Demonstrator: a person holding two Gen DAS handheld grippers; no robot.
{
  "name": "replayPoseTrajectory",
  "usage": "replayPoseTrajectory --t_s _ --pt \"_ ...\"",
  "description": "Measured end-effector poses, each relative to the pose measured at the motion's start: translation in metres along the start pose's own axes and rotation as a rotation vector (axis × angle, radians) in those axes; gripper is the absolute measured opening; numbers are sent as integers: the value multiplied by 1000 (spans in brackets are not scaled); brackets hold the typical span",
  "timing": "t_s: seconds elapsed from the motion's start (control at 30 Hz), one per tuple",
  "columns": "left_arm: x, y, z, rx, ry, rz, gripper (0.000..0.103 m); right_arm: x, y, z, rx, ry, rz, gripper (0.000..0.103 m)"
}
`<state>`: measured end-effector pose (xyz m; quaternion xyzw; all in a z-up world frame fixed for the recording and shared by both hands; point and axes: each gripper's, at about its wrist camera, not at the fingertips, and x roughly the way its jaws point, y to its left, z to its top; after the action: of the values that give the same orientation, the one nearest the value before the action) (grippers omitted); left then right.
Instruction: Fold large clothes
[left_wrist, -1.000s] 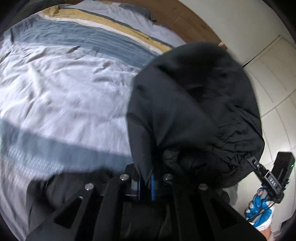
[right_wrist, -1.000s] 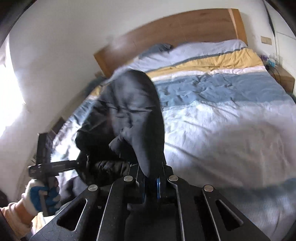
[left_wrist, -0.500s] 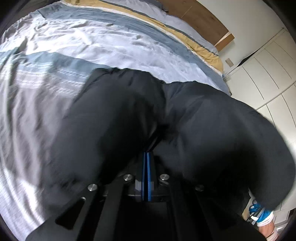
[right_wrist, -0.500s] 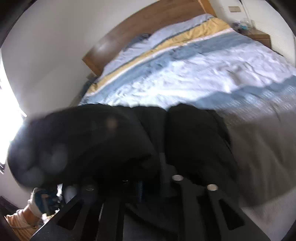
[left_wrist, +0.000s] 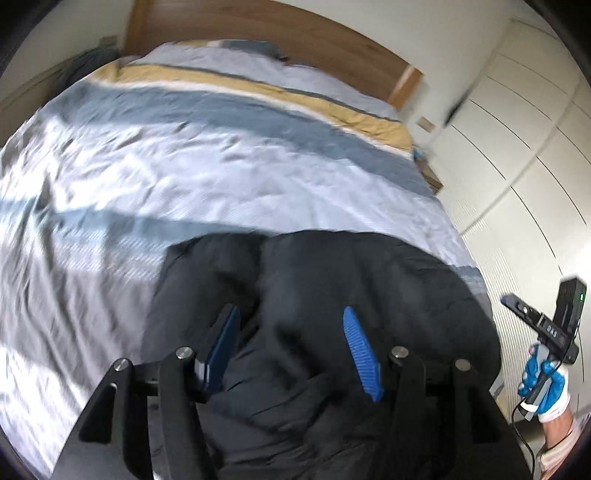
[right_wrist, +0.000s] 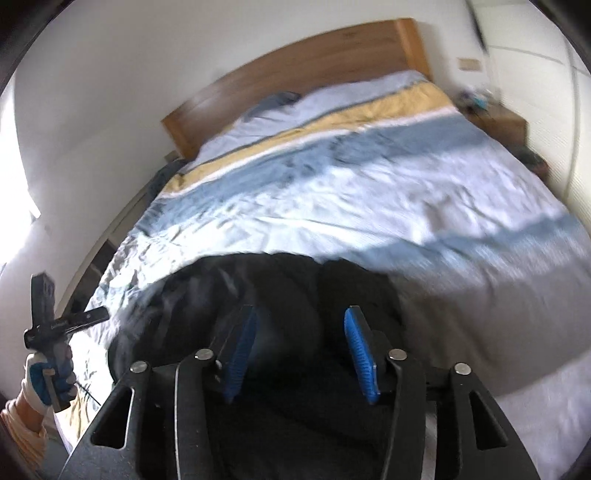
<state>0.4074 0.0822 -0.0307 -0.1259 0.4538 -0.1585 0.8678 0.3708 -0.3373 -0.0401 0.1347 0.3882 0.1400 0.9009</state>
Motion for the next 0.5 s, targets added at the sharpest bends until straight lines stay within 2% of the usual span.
replayPoseTrajectory --t_s 0.1,0.23,0.37,0.5 --pt "15 -28 13 52 -4 0 57 23 23 13 -63 23 17 62" --pt "44 -57 15 107 26 16 57 54 44 16 -122 73 29 66" --pt "62 -77 -16 158 66 2 57 67 56 -9 -169 114 41 71" --pt "98 -68 -55 213 116 84 57 86 42 -46 -187 191 5 72"
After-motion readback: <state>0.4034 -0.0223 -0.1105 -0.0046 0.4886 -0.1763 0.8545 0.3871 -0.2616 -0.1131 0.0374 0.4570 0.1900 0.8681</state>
